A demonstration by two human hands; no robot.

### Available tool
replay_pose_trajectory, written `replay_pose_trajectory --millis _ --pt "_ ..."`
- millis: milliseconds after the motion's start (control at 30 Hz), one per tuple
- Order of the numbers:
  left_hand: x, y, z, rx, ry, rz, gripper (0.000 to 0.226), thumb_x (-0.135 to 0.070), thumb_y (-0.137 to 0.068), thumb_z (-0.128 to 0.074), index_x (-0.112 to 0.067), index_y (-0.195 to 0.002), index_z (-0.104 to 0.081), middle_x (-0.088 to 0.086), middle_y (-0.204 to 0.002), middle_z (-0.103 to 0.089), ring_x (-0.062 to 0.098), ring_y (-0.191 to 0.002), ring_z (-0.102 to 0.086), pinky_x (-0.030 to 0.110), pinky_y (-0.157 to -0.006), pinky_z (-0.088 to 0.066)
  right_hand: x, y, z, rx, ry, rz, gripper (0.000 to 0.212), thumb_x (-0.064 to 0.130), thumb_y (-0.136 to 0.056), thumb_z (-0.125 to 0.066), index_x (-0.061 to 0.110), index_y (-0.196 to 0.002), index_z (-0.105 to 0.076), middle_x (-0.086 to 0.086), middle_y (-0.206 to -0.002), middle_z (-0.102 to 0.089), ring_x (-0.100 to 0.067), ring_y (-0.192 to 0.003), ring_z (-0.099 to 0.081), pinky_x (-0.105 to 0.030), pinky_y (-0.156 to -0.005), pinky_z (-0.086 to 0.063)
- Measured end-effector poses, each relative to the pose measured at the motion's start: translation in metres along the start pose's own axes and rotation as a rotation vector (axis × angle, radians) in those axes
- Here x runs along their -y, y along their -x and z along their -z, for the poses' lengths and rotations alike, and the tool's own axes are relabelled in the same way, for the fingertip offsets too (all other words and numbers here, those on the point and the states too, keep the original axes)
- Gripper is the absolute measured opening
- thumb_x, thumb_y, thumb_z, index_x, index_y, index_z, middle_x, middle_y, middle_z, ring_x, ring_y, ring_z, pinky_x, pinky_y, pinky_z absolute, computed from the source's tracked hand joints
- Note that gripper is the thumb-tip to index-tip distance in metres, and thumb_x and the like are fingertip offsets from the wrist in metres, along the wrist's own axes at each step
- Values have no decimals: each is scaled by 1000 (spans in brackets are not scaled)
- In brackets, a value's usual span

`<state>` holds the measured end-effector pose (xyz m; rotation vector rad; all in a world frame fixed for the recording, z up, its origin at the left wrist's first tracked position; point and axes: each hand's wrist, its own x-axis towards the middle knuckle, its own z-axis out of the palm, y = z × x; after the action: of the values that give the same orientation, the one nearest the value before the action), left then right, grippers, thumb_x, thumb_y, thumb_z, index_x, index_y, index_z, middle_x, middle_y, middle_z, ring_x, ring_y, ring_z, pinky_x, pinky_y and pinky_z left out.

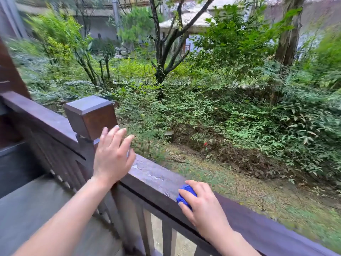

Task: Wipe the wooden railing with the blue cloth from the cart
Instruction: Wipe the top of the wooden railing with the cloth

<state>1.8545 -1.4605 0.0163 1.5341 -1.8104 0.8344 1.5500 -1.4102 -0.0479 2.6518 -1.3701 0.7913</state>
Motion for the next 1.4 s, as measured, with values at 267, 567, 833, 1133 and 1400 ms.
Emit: replay_pose_trajectory --millis 267,567,833,1133,1400 --pt "79 -66 -4 83 -264 88 50 -33 -90 -44 -2 -125 -59 32 -135 -54 48 -127 -48 59 -112 -32 9 -34 -11 -8 -36 -114 25 41 -91 -53 25 -107 -63 -2 -123 -54 -26 -101 -49 -36 -91 -45" --pt "135 -85 -38 -184 -392 -73 31 -28 -95 -46 -10 -115 -61 16 -116 -68 36 -95 -61 45 -76 -42 9 -55 -21 -23 23 -213 26 39 -87 -62 24 -108 -67 -4 -124 -57 -28 -100 -52 -35 -91 -46" --pt "143 -85 -53 -386 -356 -120 22 -21 -93 -54 -14 -108 -67 8 -105 -72 32 -89 -64 42 -74 -49 16 -68 -32 -47 -2 -198 24 36 -85 -67 23 -105 -68 -5 -118 -61 -28 -95 -56 -34 -89 -49" --pt "143 -85 -51 -387 -336 -106 23 -21 -93 -54 -13 -109 -69 9 -107 -73 31 -91 -67 41 -79 -51 24 -74 -37 15 2 -194 29 37 -86 -65 23 -112 -66 -5 -124 -57 -28 -101 -53 -39 -89 -49" --pt "141 -84 -50 -383 -335 -80 23 -21 -92 -54 -13 -108 -69 9 -108 -73 34 -92 -67 42 -80 -53 40 -86 -47 69 -36 -50 31 46 -89 -54 27 -113 -61 -1 -126 -54 -25 -105 -51 -36 -92 -47"
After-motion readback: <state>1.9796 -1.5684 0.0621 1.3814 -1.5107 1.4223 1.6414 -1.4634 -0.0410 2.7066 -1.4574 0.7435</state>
